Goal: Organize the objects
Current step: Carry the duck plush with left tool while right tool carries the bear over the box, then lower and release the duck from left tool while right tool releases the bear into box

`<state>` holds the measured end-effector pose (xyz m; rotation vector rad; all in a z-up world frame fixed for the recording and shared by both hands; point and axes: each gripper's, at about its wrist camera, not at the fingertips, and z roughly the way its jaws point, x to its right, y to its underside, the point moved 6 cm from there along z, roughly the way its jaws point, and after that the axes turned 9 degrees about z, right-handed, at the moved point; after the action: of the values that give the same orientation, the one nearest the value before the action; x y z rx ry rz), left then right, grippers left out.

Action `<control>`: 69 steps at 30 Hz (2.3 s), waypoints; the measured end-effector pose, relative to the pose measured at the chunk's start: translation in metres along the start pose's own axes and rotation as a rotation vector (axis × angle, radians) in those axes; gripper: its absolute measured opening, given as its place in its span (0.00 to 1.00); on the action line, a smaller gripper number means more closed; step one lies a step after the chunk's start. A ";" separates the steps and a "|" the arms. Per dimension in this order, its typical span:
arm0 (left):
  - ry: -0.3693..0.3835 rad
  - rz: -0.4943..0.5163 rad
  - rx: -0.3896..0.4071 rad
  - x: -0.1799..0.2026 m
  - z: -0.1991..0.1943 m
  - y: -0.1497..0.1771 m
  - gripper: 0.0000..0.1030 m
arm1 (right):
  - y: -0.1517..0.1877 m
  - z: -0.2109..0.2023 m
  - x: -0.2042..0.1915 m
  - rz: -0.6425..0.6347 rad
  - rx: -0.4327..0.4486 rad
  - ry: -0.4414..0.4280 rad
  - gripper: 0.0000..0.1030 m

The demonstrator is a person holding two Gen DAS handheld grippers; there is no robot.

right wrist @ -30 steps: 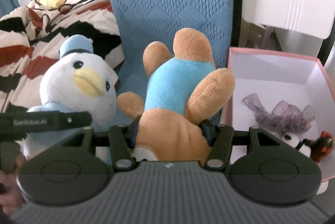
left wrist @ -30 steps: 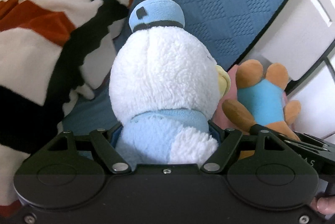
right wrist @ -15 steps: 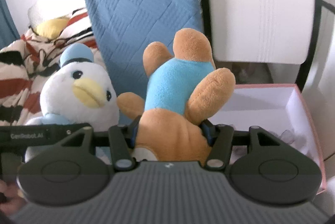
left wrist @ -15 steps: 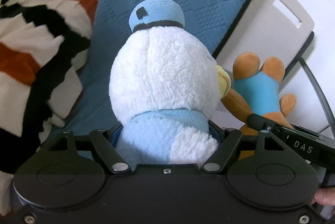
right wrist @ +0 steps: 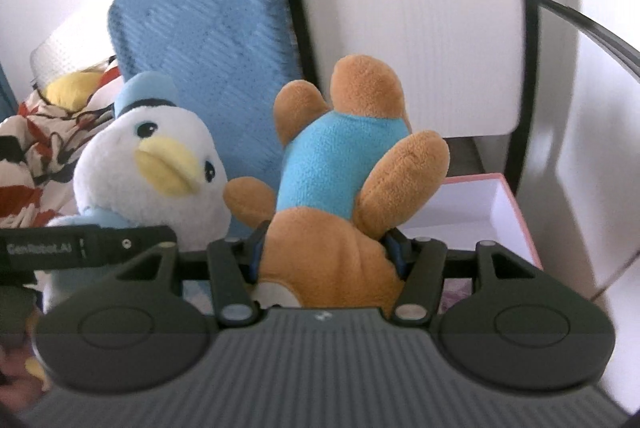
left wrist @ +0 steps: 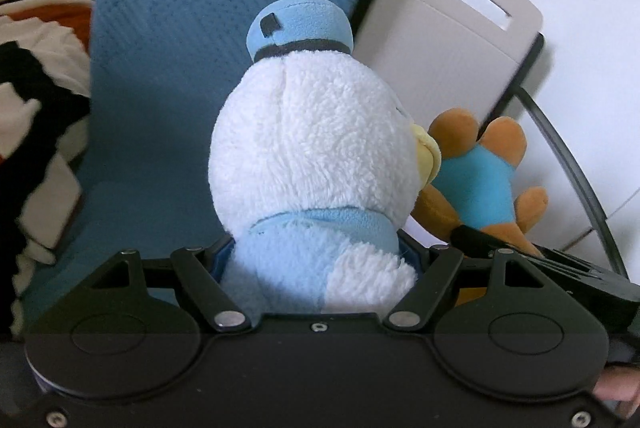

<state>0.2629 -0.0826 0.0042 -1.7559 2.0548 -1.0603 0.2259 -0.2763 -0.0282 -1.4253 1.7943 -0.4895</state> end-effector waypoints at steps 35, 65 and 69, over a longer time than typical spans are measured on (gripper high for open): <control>-0.002 0.051 -0.238 0.073 0.165 0.033 0.73 | 0.031 0.096 0.162 0.135 -0.150 0.153 0.58; 0.106 0.203 0.062 0.092 -0.039 -0.028 0.98 | -0.022 -0.068 0.074 0.193 0.056 0.055 0.83; 0.109 0.201 0.098 0.084 -0.073 -0.024 0.99 | -0.017 -0.103 0.055 0.170 0.103 0.050 0.83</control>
<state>0.2157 -0.1347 0.0939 -1.4398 2.1489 -1.1953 0.1547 -0.3501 0.0299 -1.1889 1.8830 -0.5247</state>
